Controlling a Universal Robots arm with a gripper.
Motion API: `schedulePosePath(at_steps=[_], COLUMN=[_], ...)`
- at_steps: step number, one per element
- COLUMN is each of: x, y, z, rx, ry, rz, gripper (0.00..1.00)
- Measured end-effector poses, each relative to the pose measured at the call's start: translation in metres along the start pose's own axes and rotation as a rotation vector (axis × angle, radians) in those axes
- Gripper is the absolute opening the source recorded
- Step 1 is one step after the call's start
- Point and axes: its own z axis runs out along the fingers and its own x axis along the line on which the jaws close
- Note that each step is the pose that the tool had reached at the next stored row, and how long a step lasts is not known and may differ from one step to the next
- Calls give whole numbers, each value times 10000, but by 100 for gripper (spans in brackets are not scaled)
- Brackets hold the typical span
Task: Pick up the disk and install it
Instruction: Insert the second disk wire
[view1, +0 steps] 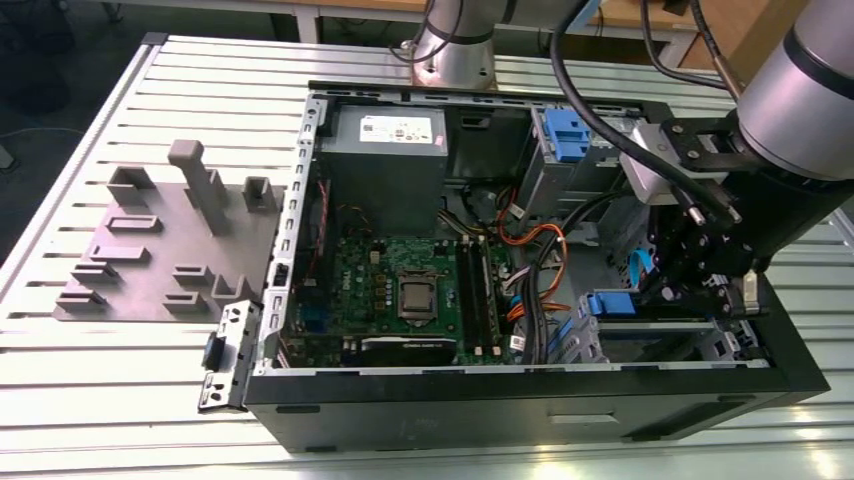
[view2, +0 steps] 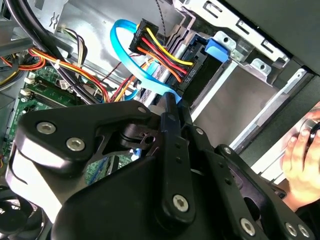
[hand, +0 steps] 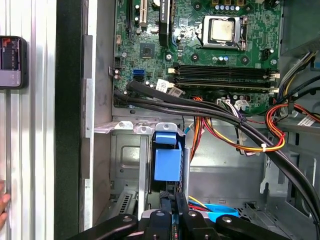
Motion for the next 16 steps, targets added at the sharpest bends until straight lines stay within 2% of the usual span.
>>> schedulePosePath(at_steps=[6, 7, 8, 16], x=[0, 0, 0, -1], y=[0, -1, -1, -9], z=[-3, -11, -22, -204], rx=[1, 1, 0, -26], ry=[-11, -13, -15, -28], rz=[1, 1, 1, 2], gripper=[16, 23, 23, 23])
